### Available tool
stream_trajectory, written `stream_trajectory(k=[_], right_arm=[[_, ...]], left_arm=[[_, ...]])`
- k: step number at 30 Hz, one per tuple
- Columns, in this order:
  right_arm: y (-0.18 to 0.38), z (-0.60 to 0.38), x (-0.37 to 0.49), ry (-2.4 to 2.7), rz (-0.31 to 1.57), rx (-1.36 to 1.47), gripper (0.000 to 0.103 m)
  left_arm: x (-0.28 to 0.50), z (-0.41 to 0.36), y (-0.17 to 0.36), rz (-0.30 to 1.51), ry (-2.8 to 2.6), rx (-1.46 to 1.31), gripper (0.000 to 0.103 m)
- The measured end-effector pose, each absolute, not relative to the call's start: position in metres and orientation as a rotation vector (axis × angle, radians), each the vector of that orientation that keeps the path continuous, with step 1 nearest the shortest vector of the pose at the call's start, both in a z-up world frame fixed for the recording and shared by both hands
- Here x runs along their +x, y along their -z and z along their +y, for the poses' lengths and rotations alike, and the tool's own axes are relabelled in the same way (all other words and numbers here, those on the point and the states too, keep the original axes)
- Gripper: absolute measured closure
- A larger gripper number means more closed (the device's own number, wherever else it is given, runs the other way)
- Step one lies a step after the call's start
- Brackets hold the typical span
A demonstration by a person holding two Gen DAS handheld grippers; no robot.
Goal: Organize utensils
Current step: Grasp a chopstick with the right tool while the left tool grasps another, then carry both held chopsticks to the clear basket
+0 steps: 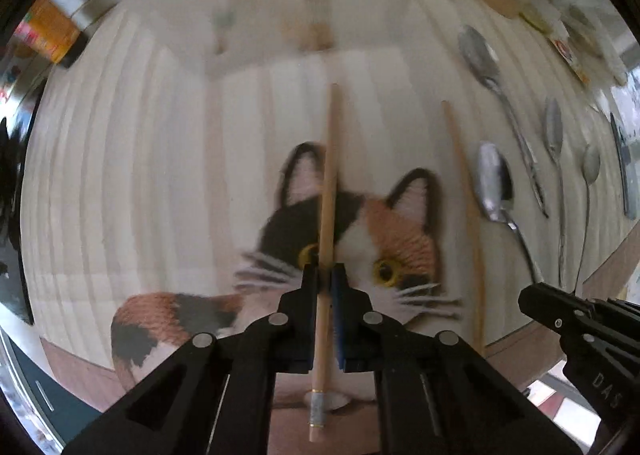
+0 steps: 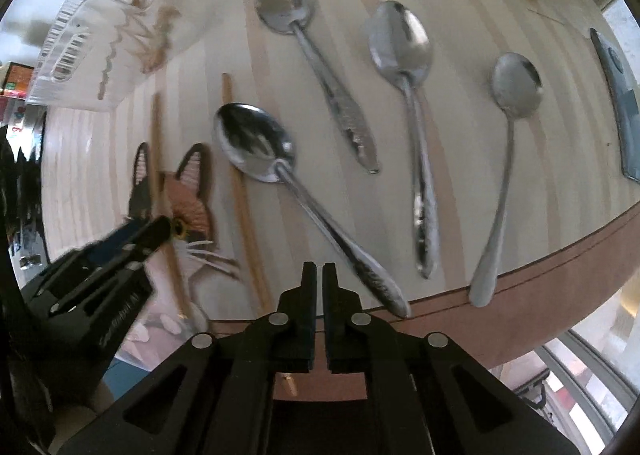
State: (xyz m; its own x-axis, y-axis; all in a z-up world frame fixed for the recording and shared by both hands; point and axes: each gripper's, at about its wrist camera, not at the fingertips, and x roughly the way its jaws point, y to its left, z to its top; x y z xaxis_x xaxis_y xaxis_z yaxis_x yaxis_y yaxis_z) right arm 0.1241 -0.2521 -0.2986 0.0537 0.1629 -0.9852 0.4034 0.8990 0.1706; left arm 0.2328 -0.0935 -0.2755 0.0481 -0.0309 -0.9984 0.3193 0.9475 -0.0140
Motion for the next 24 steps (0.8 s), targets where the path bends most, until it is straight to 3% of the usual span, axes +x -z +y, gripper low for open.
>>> stream_trajectory(k=[2,4,8,9,11,12,24], right_arm=[[0.293,-0.239,0.127,0.17,1.515,0.455,0.091],[0.292,-0.229,0.129,0.145,1.51,0.436,0.078],[0.301,-0.207,0.139,0.117,1.523,0.363,0.073],[0.302,-0.201,0.141,0.118,1.532,0.34,0.074],[0.3,-0.187,0.14,0.132,1.519,0.246,0.085],[0.301,-0.181,0.14,0.134,1.525,0.223,0.095],[0.305,-0.147,0.17,0.073,1.587,0.098,0.097]], left_arm=[[0.234,-0.077,0.275,1.513,0.239,0.22,0.098],[0.234,-0.059,0.275,1.53,0.204,0.195,0.098],[0.231,-0.029,0.275,1.556,0.136,0.115,0.098],[0.231,-0.025,0.274,1.559,0.128,0.098,0.098],[0.229,-0.02,0.274,1.559,0.123,0.083,0.098],[0.229,-0.017,0.275,1.558,0.122,0.083,0.098],[0.219,-0.015,0.276,1.572,0.123,0.096,0.097]])
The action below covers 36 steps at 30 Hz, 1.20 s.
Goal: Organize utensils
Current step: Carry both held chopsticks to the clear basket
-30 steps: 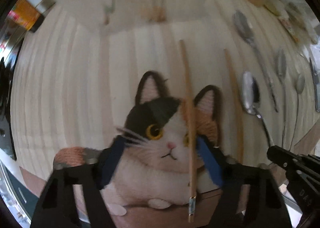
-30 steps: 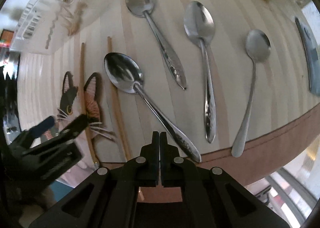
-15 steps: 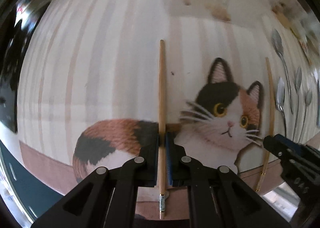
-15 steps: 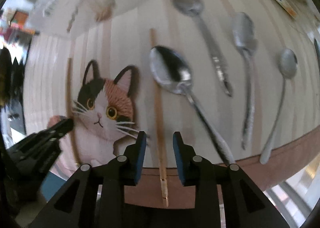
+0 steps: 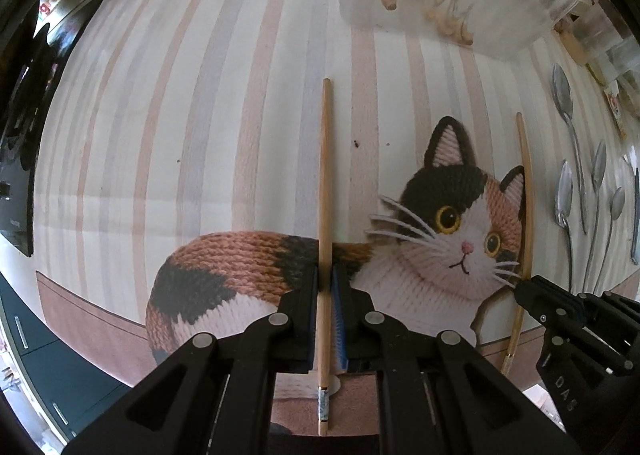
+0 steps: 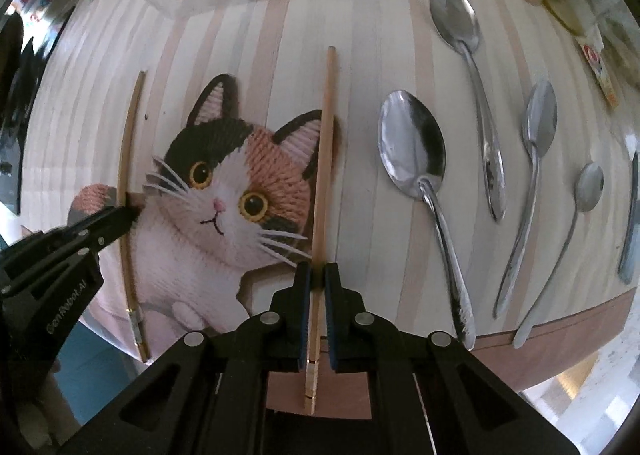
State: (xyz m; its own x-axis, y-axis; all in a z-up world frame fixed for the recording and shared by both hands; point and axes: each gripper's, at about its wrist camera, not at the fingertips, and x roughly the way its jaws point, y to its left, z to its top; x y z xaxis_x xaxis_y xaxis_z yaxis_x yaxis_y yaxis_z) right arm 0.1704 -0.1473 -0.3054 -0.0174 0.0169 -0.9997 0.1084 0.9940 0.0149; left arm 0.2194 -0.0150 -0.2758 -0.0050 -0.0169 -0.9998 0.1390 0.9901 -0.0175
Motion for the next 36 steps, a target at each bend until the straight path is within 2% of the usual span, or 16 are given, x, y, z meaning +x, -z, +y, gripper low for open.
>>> stream_trajectory(k=[5,24,29,36], right_arm=[[0.317,-0.116,0.186,0.079,1.58,0.054,0.097],[0.313,-0.129,0.183,0.097,1.56,0.041,0.096],[0.31,-0.135,0.174,0.097,1.536,0.107,0.096],[0.276,-0.138,0.166,0.054,1.474,0.144,0.096]], left_arm=[[0.233,-0.02,0.282,1.581,0.126,0.1,0.097],[0.232,-0.024,0.279,1.578,0.137,0.125,0.099],[0.224,-0.017,0.259,1.53,0.123,0.124,0.099],[0.22,-0.004,0.217,1.428,0.098,0.121,0.099]])
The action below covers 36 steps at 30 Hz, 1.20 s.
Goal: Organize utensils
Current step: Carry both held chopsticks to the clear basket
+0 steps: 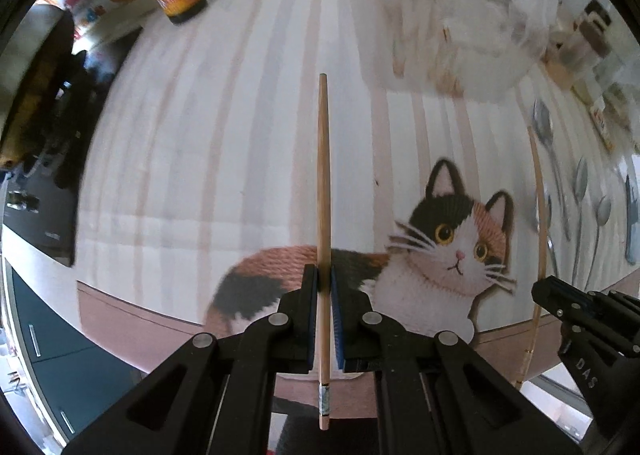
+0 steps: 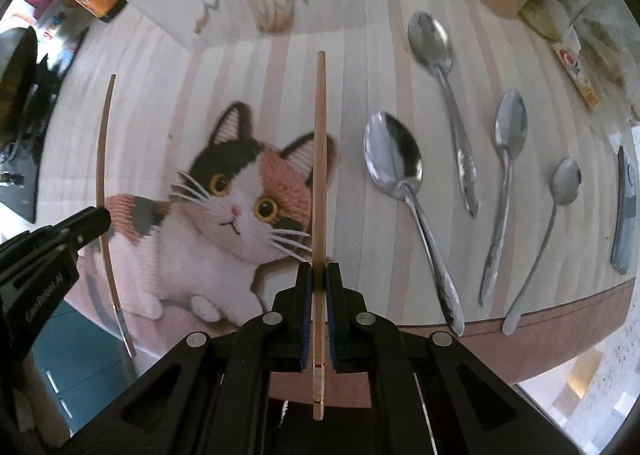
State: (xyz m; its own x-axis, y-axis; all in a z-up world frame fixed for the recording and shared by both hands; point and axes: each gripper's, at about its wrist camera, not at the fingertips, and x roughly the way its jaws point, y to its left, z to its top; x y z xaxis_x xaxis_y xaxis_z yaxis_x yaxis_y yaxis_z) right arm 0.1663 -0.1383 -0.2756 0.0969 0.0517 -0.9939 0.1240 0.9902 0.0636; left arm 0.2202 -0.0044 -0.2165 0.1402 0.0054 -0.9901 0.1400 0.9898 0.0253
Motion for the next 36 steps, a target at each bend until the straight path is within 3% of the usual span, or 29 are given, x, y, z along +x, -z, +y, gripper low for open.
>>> stream_trajectory(k=[21,27,36], right_arm=[[0.126,-0.17,0.222,-0.033,1.169,0.247,0.096],[0.098,-0.187,0.281,-0.044,1.108,0.277,0.096],[0.118,-0.2,0.374,-0.046,1.158,0.356,0.096]], left_arm=[[0.288,-0.001,0.062,1.132,0.184,-0.038,0.099],[0.341,-0.019,0.048,1.104,0.218,-0.034,0.099],[0.421,-0.046,0.076,1.21,0.231,-0.049,0.099]])
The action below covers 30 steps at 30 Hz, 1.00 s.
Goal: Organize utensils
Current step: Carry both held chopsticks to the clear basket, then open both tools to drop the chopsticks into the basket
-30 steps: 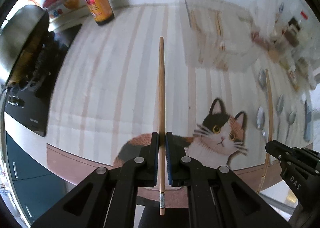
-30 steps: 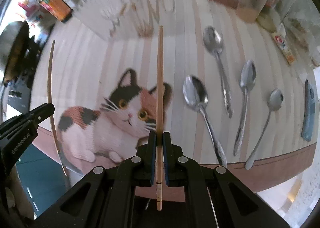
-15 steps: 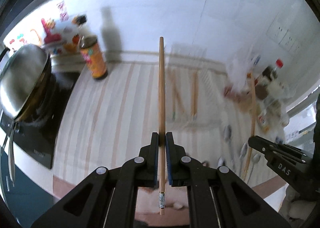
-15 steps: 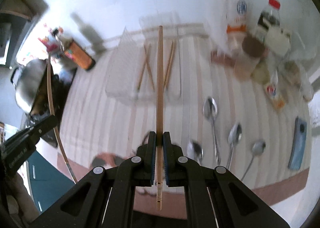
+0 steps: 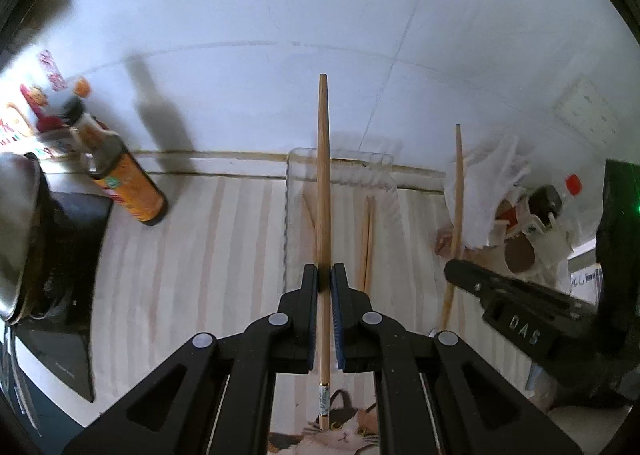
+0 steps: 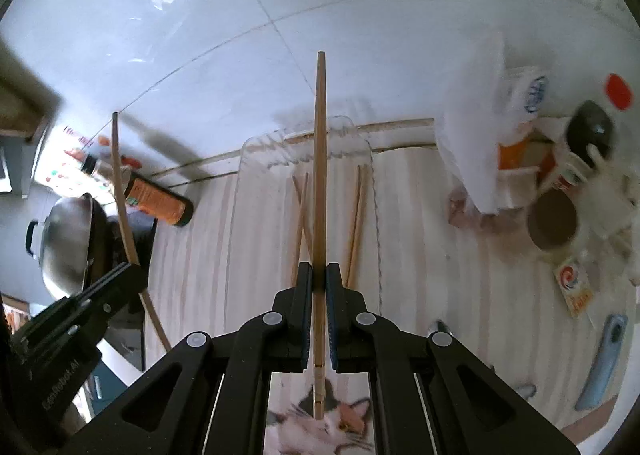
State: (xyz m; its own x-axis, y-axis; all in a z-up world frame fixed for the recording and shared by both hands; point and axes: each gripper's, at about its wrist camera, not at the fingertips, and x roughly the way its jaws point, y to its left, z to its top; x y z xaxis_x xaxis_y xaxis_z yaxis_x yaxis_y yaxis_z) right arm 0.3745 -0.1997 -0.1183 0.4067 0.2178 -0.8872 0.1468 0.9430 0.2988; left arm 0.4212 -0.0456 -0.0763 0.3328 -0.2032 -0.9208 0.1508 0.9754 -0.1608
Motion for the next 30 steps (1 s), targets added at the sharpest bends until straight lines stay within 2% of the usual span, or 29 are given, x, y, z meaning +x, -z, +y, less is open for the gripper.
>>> stream_trajectory(k=[8,15,16,18,20,24,26,27,28,29,30], right_arm=[[0.162,-0.192,0.422,-0.054,1.26,0.367,0.096],[0.188,-0.182,0.435,-0.072,1.351,0.334,0.095],[0.19,-0.183,0.435,-0.075,1.358,0.334,0.095],[0.191,-0.184,0.433,-0.069,1.358,0.327,0.091],[0.189,-0.188,0.43,-0.058,1.346,0.336,0.087],[0.177,-0.195,0.42,-0.028,1.305,0.324,0.086],[0.172,-0.197,0.415,-0.013,1.287,0.31,0.079],[0.169,-0.199,0.411,-0.003,1.278,0.305,0.069],[0.166,-0.2,0.406,0.008,1.267,0.296,0.06],[0.162,-0.202,0.4,0.02,1.253,0.286,0.056],[0.159,-0.204,0.394,0.03,1.235,0.282,0.052]], left_arm=[[0.464,-0.055,0.138,1.393,0.245,-0.072,0.099],[0.467,-0.048,0.148,1.434,0.225,-0.085,0.094],[0.465,-0.045,0.145,1.423,0.21,-0.077,0.09],[0.463,-0.041,0.14,1.4,0.166,-0.048,0.074],[0.458,-0.034,0.133,1.359,0.132,-0.039,0.052],[0.444,-0.018,0.121,1.272,0.058,-0.02,0.039],[0.435,-0.013,0.115,1.229,0.025,-0.011,0.03],[0.428,-0.011,0.112,1.199,0.009,-0.002,0.024],[0.423,-0.01,0.109,1.174,0.0,0.006,0.012],[0.419,-0.008,0.108,1.152,-0.002,0.016,0.002],[0.414,-0.008,0.107,1.134,-0.005,0.024,0.0]])
